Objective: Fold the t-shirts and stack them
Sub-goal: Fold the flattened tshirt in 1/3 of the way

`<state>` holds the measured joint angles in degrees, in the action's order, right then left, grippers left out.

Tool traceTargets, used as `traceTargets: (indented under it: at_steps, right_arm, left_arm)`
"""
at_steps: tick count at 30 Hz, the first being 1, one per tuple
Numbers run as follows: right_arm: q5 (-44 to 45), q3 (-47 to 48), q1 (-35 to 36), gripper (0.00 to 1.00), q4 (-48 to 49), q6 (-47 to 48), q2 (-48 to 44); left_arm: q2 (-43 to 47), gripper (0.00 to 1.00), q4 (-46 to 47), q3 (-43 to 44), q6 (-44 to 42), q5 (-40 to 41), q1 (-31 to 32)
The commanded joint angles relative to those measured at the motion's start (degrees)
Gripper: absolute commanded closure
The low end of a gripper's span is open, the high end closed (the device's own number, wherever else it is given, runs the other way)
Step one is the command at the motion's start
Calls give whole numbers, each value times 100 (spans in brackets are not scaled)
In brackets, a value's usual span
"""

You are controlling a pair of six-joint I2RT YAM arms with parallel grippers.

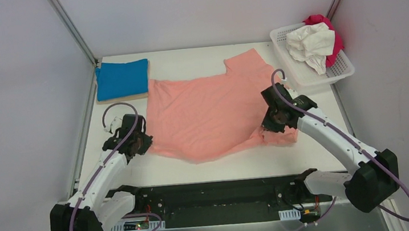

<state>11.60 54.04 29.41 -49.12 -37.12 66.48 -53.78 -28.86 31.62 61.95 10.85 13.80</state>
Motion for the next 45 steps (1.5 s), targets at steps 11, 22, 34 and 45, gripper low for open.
traceTargets:
  at_steps: [11,22,34,45]
  right_arm:
    - [256,1528,-803,100,964,748,1633]
    - [-13,2258,-1077,98,1012,816,2699]
    - [-207,3005,-1290,76,1094,995,3660]
    - [-491,2642,-1563,1,1712,1418,2908]
  left_arm:
    - [-1477,100,399,1641,-762,1336,-78]
    - [-2455,100,592,1907,-803,1273,-296]
    - [-3059,57,564,2209,-1016,1062,-455]
    - [-2051,1,340,2376,-1576,261,-477]
